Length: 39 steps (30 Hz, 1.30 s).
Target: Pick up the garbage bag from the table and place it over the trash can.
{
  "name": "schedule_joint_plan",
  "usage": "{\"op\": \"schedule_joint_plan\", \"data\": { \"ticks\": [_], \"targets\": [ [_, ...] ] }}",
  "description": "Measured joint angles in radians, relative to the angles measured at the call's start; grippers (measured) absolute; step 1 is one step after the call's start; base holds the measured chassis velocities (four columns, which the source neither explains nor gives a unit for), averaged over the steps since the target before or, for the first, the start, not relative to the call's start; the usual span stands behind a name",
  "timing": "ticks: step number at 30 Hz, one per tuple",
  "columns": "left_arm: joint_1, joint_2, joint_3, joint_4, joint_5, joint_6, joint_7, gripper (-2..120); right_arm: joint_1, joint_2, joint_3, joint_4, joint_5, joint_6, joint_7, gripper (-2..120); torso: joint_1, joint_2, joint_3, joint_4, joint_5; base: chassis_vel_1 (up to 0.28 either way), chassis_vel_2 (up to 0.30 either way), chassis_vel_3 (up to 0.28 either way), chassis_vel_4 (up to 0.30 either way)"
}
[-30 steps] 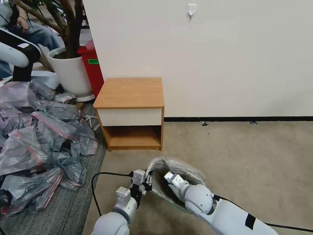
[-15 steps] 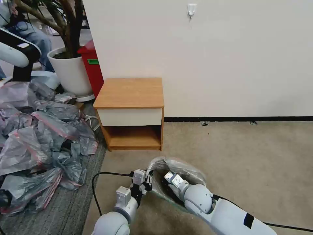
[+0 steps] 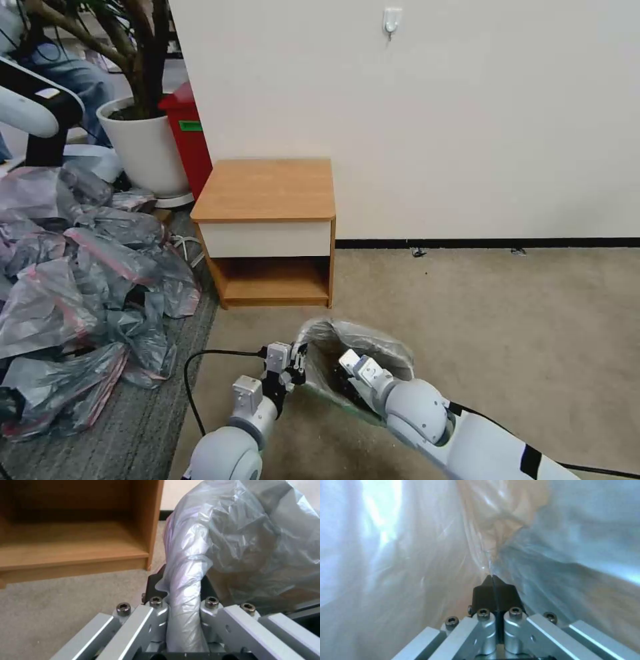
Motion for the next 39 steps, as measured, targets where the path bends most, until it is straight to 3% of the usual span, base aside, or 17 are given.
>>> {"op": "schedule_joint_plan", "data": {
  "ticks": [9, 13, 16, 18, 20, 21, 22, 23, 26, 27, 31, 39],
  "targets": [
    [-0.026, -0.010, -0.025, 0.028, -0.092, 0.020, -0.056, 7, -0.084, -0.096, 0.113, 0.157, -0.001, 0.037, -0.036, 0, 0.000, 0.000, 0.000, 0.0001, 0.0001, 0.000, 0.000, 0.000, 0.000],
    [-0.036, -0.015, -0.029, 0.029, -0.170, 0.041, -0.102, 7, -0.150, -0.132, 0.219, 0.236, -0.004, 0.074, -0.055, 0, 0.000, 0.000, 0.000, -0.0002, -0.0001, 0.000, 0.000, 0.000, 0.000],
    [-0.039, -0.028, -0.044, 0.013, -0.303, 0.088, -0.175, 7, -0.251, -0.149, 0.433, 0.333, -0.004, 0.149, -0.078, 0, 0.000, 0.000, 0.000, 0.0001, 0.0000, 0.000, 0.000, 0.000, 0.000],
    [-0.039, -0.029, -0.045, 0.010, -0.317, 0.095, -0.182, 7, -0.264, -0.147, 0.460, 0.341, -0.004, 0.158, -0.079, 0, 0.000, 0.000, 0.000, 0.0002, 0.0001, 0.000, 0.000, 0.000, 0.000],
    [-0.039, -0.031, -0.053, -0.005, -0.397, 0.125, -0.222, 7, -0.343, -0.110, 0.623, 0.383, 0.000, 0.231, -0.080, 0, 0.000, 0.000, 0.000, -0.0001, 0.0000, 0.000, 0.000, 0.000, 0.000],
    [-0.039, -0.031, -0.054, -0.006, -0.405, 0.128, -0.225, 7, -0.352, -0.103, 0.640, 0.386, 0.000, 0.241, -0.079, 0, 0.000, 0.000, 0.000, 0.0001, -0.0001, 0.000, 0.000, 0.000, 0.000],
    [-0.040, -0.030, -0.062, -0.008, -0.430, 0.137, -0.235, 7, -0.412, -0.046, 0.736, 0.398, -0.007, 0.340, -0.061, 0, 0.000, 0.000, 0.000, -0.0001, 0.0000, 0.000, 0.000, 0.000, 0.000],
    [-0.040, -0.030, -0.062, -0.008, -0.430, 0.137, -0.235, 7, -0.412, -0.046, 0.736, 0.398, -0.007, 0.340, -0.061, 0, 0.000, 0.000, 0.000, -0.0001, 0.0000, 0.000, 0.000, 0.000, 0.000],
    [-0.041, -0.026, -0.069, -0.009, -0.462, 0.145, -0.244, 7, -0.485, 0.059, 0.793, 0.403, -0.018, 0.505, 0.024, 0, 0.000, 0.000, 0.000, 0.0000, 0.0000, 0.000, 0.000, 0.000, 0.000],
    [-0.041, -0.026, -0.069, -0.009, -0.462, 0.145, -0.244, 7, -0.485, 0.059, 0.793, 0.403, -0.018, 0.505, 0.024, 0, 0.000, 0.000, 0.000, 0.0000, 0.0000, 0.000, 0.000, 0.000, 0.000],
    [-0.050, -0.020, -0.077, 0.011, -0.472, 0.145, -0.244, 7, -0.558, 0.187, 0.798, 0.399, -0.089, 0.638, 0.110, 18, 0.000, 0.000, 0.000, 0.0000, -0.0001, 0.000, 0.000, 0.000, 0.000],
    [-0.052, -0.010, -0.080, 0.034, -0.485, 0.153, -0.261, 7, -0.589, 0.264, 0.788, 0.395, -0.135, 0.669, 0.140, 43, 0.000, 0.000, 0.000, 0.0000, -0.0002, 0.000, 0.000, 0.000, 0.000]
  ]
}}
